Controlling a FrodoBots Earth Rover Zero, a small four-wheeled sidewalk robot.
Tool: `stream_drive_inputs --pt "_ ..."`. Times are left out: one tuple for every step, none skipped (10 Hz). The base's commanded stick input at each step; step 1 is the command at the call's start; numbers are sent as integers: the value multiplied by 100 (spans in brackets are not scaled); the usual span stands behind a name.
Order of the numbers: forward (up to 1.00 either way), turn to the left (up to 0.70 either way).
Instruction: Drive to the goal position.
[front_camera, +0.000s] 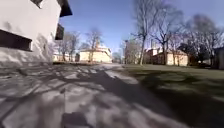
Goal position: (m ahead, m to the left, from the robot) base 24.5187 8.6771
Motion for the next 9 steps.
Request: stream_drive_inputs --pt "85 0" --pt "85 0" --pt "85 0" --pt "85 0" --pt "85 0" --pt "85 0" --pt "85 0" --pt "85 0" --pt "85 0"
